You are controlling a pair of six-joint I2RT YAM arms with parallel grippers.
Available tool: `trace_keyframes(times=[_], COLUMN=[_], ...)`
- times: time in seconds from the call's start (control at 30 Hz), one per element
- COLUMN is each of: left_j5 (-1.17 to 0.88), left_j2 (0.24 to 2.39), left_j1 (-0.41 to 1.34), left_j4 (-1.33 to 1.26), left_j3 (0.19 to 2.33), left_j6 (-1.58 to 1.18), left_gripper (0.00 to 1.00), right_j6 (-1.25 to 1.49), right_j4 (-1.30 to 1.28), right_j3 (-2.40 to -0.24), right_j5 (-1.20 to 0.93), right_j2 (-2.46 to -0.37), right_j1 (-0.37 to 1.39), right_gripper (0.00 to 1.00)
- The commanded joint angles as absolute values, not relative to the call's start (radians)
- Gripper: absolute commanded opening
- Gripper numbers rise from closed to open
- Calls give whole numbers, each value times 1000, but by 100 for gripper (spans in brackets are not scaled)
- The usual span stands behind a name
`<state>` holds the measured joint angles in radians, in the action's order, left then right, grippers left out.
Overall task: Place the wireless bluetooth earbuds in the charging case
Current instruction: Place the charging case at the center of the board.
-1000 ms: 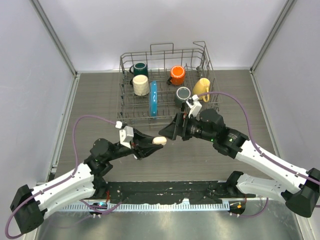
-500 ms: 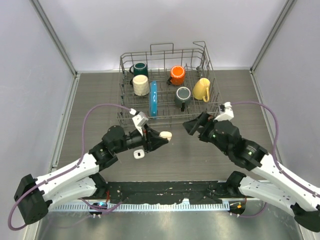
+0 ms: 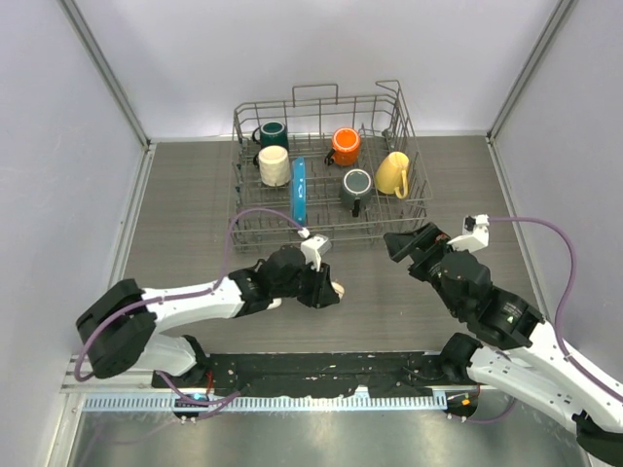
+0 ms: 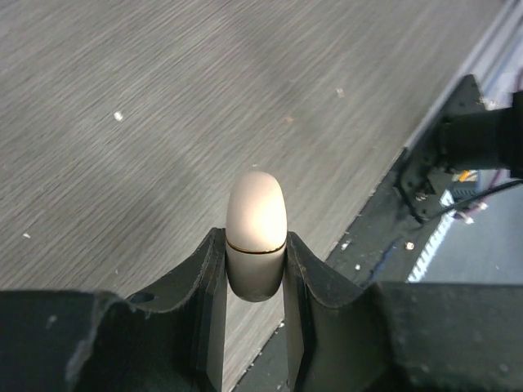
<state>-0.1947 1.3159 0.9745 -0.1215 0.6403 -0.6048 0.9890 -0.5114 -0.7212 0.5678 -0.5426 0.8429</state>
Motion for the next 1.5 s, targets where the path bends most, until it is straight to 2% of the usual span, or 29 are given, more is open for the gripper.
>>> trace_keyframes(times=[0.0, 0.27, 0.4, 0.63, 1.03, 1.23, 1.47], left_j5=[-135, -69, -52, -25, -9, 46, 57], left_j2=[1397, 1486, 1512, 1552, 1577, 1563, 1559], left_j1=[985, 991, 992, 992, 997, 997, 997], left_j4=[-201, -235, -226, -215, -55, 37, 92], left_j3=[672, 652, 652, 646, 712, 741, 758], left_j6=[-724, -813, -839, -879, -836, -790, -767], left_gripper=[0, 0, 5, 8, 26, 42, 47], right_j6=[989, 974, 974, 976, 979, 979, 979], right_j4=[-514, -503, -497, -495, -495, -494, -486], right_j3=[-739, -750, -744, -732, -718, -713, -709], right_j5=[584, 551, 549, 549, 554, 546, 546], right_j2=[-586, -629, -624, -612, -606, -606, -611], right_j1=[844, 844, 844, 844, 844, 845, 845], right_gripper=[93, 93, 93, 93, 93, 93, 93])
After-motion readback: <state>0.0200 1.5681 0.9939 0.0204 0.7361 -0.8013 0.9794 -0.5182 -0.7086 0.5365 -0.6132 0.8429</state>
